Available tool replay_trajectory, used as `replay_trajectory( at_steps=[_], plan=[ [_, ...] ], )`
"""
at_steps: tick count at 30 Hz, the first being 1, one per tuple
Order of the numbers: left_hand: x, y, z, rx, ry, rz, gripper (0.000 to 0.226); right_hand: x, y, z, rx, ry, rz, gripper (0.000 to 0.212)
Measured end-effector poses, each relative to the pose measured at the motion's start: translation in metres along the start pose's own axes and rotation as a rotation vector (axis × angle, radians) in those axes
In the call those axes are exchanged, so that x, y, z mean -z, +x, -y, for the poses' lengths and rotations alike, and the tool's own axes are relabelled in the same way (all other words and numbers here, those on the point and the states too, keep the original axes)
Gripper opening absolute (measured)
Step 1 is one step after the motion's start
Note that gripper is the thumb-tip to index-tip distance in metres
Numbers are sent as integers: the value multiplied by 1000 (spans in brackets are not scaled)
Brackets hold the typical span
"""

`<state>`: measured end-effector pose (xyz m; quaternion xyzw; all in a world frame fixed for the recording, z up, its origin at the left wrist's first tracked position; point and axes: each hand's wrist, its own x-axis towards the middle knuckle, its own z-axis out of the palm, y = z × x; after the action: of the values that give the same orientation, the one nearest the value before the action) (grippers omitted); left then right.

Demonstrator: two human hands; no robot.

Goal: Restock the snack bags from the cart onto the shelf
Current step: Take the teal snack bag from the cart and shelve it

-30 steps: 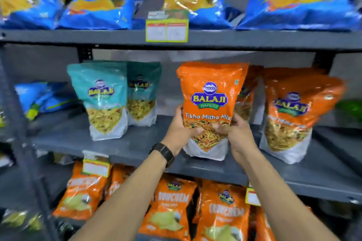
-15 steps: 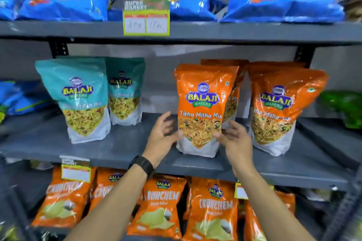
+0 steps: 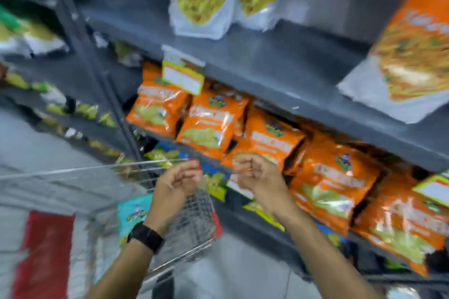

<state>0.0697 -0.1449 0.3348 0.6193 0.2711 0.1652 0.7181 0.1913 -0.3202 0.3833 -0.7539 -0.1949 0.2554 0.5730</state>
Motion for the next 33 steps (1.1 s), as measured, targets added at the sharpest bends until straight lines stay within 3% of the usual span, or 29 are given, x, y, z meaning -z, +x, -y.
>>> replay_trajectory(
  at_steps=[3, 8, 13, 17, 21, 23, 27, 31, 33],
  plan=[
    [74, 3, 62, 216, -34, -122, 34, -74, 26, -54, -220, -89, 210, 40],
    [180, 13, 154, 559, -34, -359, 34, -189, 53, -136, -537, -172, 417, 44],
    [247, 23, 246, 831, 15, -396, 32, -272, 75, -217, -760, -292, 545, 39],
    [271, 40, 317, 954, 13, -403, 41, -313, 96, -286, -937, -336, 536, 42],
    [290, 61, 367, 1049, 80, -267, 83, -344, 107, -345, -1040, -346, 574, 40],
    [296, 67, 386, 1063, 39, -270, 91, -358, 112, -360, -994, -361, 525, 54],
    [299, 75, 401, 1076, -19, -229, 64, -376, 119, -376, -1054, -233, 372, 48],
    [301, 78, 398, 1122, -54, -160, 78, -378, 114, -382, -1086, -128, 330, 58],
    [300, 76, 387, 1160, -43, -96, 74, -373, 112, -376, -1103, -115, 329, 64]
  ],
)
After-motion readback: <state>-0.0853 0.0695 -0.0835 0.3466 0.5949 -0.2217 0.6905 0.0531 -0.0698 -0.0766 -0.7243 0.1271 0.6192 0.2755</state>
